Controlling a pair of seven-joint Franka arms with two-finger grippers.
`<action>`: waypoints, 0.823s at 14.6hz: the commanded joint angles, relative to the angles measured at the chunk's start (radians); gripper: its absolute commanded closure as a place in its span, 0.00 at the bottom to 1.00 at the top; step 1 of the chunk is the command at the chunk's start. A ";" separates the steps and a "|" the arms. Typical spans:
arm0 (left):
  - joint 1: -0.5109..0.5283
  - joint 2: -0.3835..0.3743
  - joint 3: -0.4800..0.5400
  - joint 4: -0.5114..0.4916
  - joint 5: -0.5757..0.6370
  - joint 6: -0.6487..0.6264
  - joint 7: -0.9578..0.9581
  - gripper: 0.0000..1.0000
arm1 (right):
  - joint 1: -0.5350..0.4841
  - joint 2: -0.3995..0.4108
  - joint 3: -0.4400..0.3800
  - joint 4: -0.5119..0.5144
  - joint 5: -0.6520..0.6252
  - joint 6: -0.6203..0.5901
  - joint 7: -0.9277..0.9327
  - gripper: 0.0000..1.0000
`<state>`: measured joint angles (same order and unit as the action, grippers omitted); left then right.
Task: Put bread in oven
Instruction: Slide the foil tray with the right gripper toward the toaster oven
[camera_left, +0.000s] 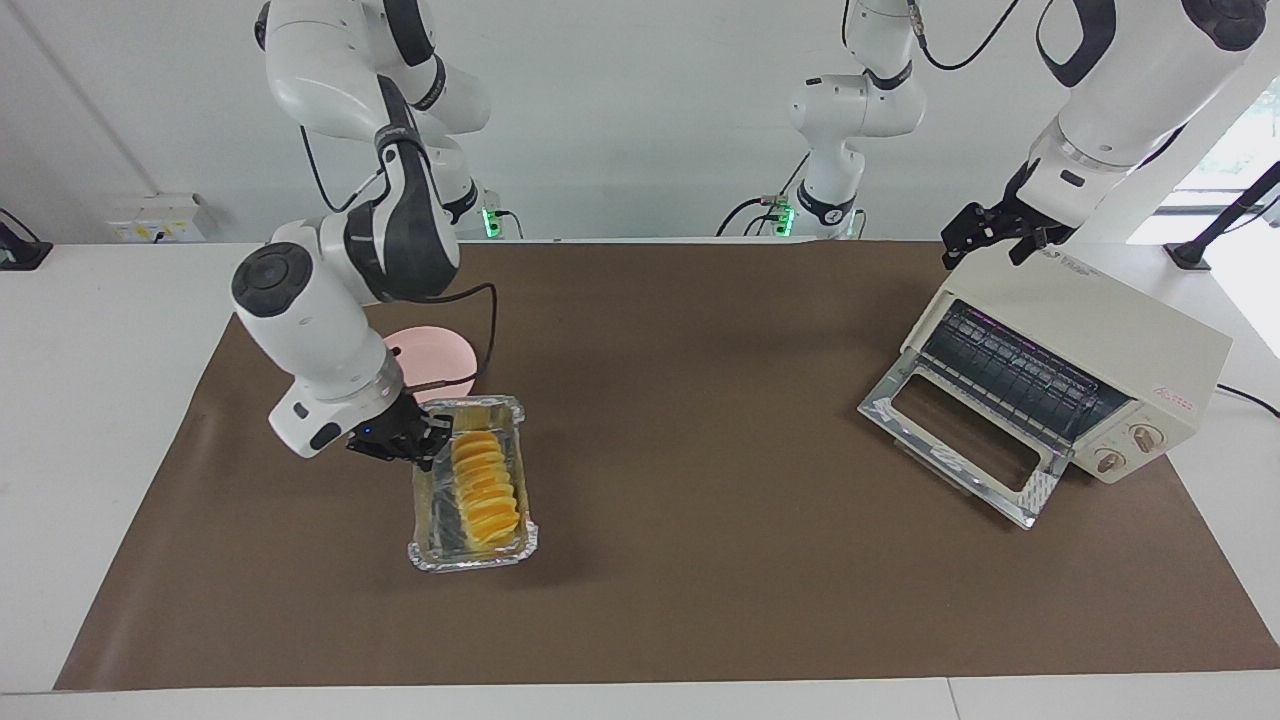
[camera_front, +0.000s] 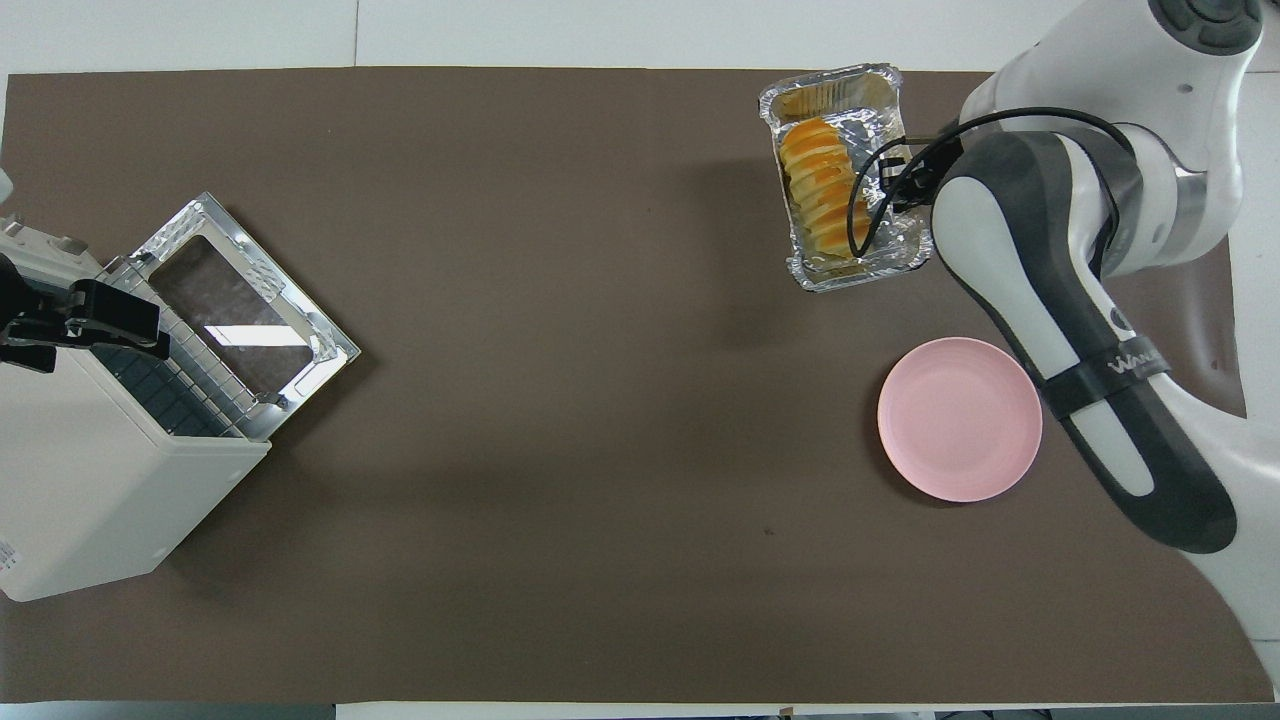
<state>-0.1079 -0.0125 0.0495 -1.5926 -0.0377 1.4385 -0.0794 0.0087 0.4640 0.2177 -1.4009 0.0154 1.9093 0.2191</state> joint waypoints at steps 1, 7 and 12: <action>0.014 -0.027 -0.007 -0.026 -0.010 -0.001 0.003 0.00 | 0.127 0.008 0.002 0.011 -0.003 0.014 0.197 1.00; 0.014 -0.027 -0.007 -0.026 -0.010 -0.001 0.003 0.00 | 0.319 0.044 0.005 -0.035 -0.006 0.178 0.409 1.00; 0.014 -0.027 -0.007 -0.026 -0.010 -0.001 0.003 0.00 | 0.382 0.077 0.005 -0.147 0.003 0.316 0.424 1.00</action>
<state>-0.1079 -0.0125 0.0495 -1.5926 -0.0377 1.4385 -0.0794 0.3797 0.5407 0.2221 -1.5079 0.0136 2.1789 0.6324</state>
